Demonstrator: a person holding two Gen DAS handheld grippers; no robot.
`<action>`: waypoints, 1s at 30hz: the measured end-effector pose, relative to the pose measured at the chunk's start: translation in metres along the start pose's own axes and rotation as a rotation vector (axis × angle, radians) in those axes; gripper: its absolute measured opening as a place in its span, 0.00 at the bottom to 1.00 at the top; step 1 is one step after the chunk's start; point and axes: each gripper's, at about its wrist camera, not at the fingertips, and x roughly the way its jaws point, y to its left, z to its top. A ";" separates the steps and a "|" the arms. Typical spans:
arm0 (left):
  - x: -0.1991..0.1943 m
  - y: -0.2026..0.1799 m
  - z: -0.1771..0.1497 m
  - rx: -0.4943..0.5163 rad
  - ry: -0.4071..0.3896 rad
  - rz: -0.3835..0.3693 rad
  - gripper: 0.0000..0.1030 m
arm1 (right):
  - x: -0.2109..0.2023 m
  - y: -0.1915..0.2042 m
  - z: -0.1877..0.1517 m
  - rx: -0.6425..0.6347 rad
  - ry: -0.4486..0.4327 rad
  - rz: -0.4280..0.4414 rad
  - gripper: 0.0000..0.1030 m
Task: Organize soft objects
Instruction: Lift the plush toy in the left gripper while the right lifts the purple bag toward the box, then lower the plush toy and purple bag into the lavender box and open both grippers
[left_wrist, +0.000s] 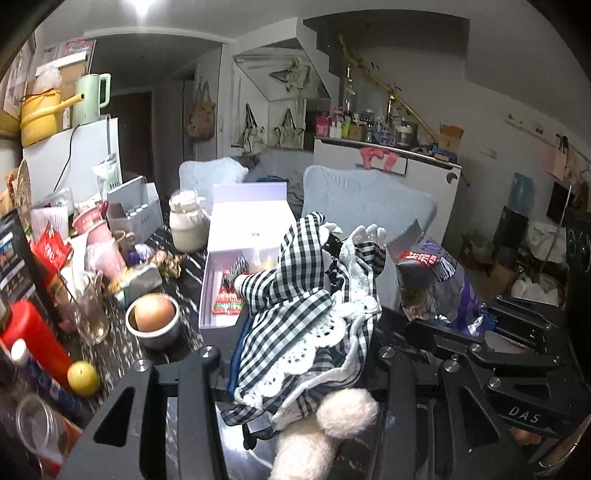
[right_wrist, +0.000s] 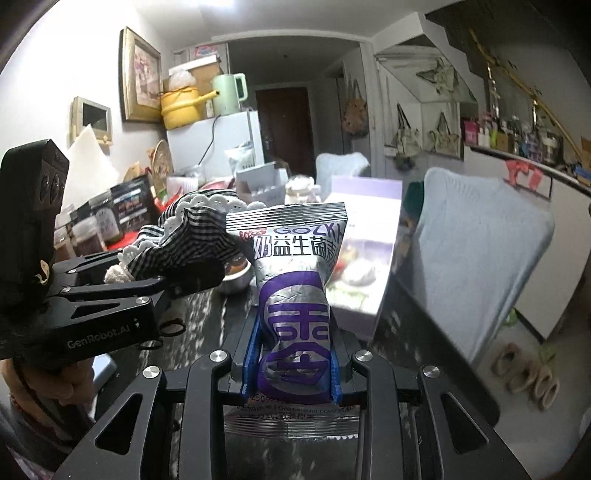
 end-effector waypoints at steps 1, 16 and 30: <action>0.002 0.001 0.004 0.001 -0.003 0.002 0.42 | 0.003 -0.003 0.006 -0.003 -0.007 0.003 0.29; 0.070 0.029 0.058 -0.028 -0.019 0.039 0.42 | 0.071 -0.035 0.066 -0.037 -0.013 0.012 0.29; 0.156 0.052 0.077 -0.033 0.026 0.050 0.42 | 0.141 -0.074 0.077 -0.018 0.043 -0.020 0.29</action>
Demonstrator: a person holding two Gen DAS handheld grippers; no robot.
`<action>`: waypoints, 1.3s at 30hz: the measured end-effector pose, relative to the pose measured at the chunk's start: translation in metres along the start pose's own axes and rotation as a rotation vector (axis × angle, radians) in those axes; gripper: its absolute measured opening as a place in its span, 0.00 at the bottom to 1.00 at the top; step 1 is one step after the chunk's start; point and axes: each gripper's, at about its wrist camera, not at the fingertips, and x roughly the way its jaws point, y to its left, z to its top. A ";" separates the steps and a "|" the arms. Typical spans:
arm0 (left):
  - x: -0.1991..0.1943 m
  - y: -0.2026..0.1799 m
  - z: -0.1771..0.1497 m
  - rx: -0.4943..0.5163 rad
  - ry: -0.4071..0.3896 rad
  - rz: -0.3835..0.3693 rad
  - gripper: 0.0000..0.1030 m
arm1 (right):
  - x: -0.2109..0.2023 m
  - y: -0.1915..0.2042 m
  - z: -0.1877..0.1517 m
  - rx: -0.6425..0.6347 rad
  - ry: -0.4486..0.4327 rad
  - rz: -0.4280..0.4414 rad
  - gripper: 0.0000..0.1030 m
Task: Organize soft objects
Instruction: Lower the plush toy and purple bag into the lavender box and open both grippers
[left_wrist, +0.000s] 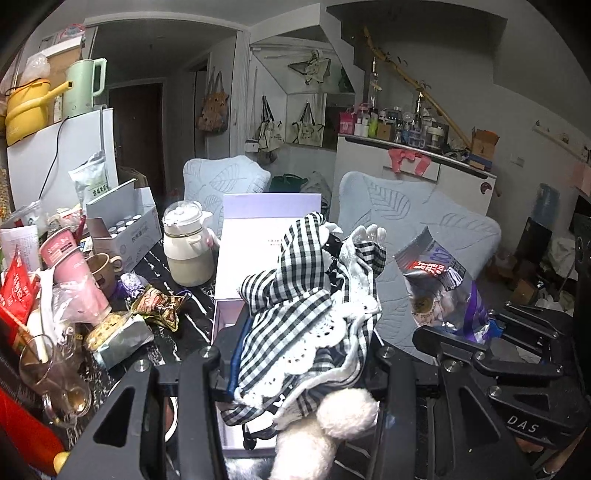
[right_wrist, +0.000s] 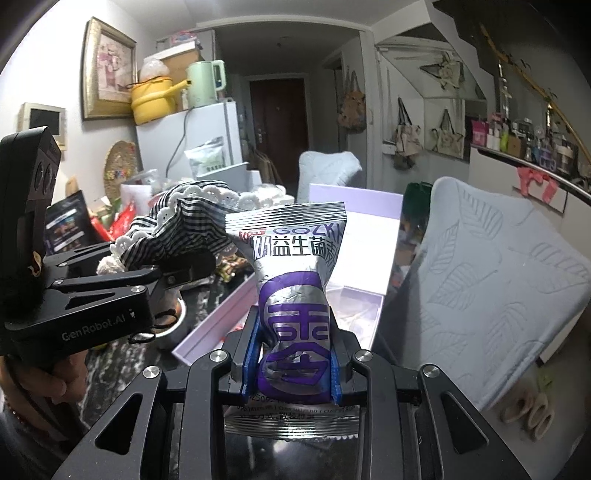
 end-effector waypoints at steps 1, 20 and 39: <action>0.007 0.002 0.001 -0.002 0.006 -0.001 0.42 | 0.004 -0.003 0.001 0.001 0.005 -0.002 0.29; 0.116 0.023 -0.002 -0.003 0.161 0.037 0.42 | 0.087 -0.039 0.010 0.046 0.092 -0.032 0.29; 0.182 0.041 -0.030 -0.025 0.365 0.072 0.42 | 0.139 -0.056 0.002 0.110 0.162 -0.025 0.29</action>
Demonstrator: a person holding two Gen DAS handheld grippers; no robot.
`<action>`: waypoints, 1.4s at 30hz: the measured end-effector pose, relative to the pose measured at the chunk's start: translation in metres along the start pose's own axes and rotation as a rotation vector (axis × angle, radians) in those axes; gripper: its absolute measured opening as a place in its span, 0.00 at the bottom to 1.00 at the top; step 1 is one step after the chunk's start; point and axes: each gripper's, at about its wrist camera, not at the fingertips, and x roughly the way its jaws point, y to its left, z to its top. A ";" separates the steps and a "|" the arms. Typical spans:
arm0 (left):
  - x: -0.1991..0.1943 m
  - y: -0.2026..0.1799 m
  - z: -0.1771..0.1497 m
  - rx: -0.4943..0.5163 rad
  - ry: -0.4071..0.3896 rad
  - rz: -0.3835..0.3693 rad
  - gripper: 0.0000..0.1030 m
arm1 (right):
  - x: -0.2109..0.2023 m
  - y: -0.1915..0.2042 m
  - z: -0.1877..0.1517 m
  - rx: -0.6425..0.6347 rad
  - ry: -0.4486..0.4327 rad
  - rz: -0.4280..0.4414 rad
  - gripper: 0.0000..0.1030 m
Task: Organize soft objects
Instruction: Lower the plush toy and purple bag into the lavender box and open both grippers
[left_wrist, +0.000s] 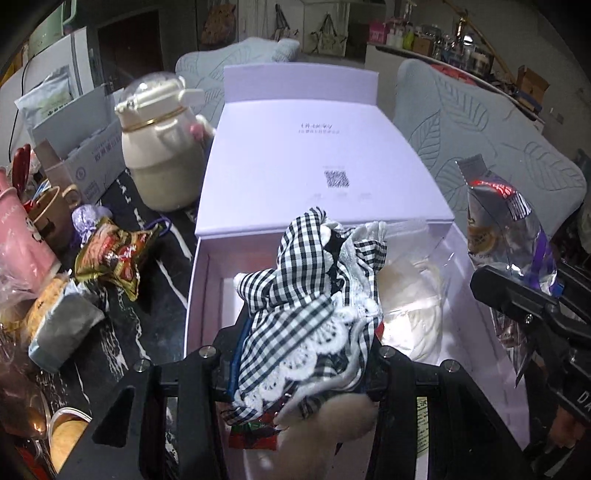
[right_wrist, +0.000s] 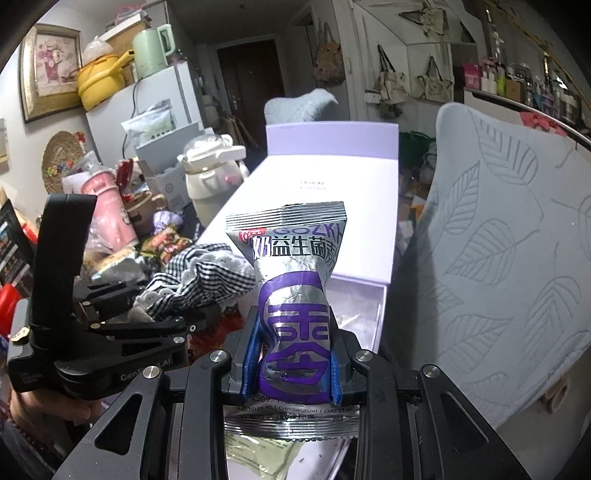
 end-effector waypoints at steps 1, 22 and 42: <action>0.002 0.000 0.000 0.000 0.008 0.009 0.42 | 0.002 0.000 -0.001 -0.002 0.004 -0.006 0.29; 0.023 -0.002 -0.001 0.021 0.123 0.072 0.46 | 0.031 0.003 -0.013 -0.033 0.117 -0.039 0.30; 0.022 -0.003 0.000 0.001 0.164 0.067 0.55 | 0.040 0.002 -0.013 -0.012 0.225 -0.081 0.44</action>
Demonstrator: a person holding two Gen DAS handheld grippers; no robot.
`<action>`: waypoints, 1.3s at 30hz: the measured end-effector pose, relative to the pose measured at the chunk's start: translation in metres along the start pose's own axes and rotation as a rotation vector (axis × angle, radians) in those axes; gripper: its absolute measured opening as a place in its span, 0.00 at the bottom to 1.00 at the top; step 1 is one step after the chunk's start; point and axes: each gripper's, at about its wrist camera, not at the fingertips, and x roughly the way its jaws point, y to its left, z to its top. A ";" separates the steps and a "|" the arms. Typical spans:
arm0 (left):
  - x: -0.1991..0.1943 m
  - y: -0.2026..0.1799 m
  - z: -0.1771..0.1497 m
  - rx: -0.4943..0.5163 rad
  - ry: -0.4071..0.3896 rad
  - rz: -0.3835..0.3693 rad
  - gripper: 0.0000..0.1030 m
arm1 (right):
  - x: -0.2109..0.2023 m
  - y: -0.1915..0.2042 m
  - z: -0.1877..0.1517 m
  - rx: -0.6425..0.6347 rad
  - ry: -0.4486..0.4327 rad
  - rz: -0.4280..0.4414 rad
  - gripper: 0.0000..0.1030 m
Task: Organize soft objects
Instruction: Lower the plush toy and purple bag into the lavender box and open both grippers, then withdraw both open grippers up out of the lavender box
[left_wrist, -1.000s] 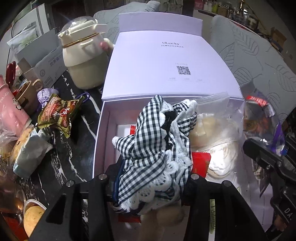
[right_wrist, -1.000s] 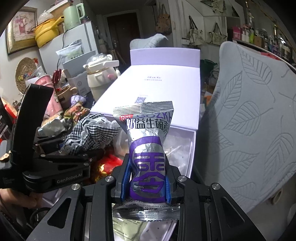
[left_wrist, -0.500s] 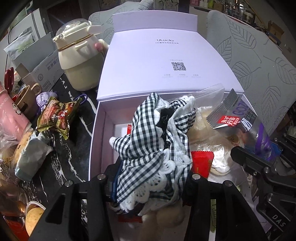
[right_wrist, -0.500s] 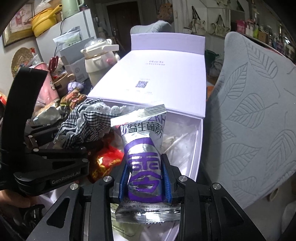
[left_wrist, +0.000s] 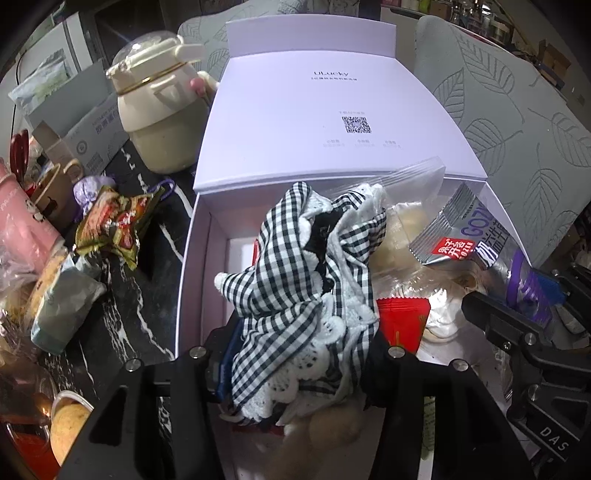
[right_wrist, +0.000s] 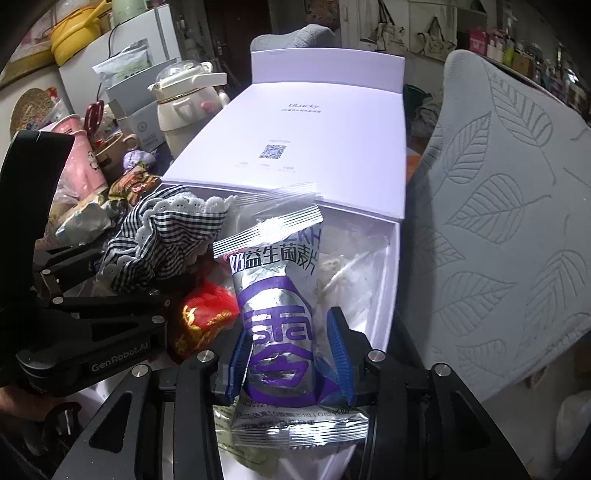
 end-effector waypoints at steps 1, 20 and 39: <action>-0.001 0.000 0.000 -0.003 -0.001 -0.009 0.58 | -0.003 0.000 -0.001 0.001 -0.008 -0.016 0.47; -0.035 -0.004 -0.010 0.003 -0.082 -0.057 0.78 | -0.028 0.002 -0.010 0.003 -0.063 -0.026 0.57; -0.136 -0.002 -0.010 0.008 -0.267 0.014 0.78 | -0.113 0.018 0.002 -0.019 -0.229 -0.034 0.57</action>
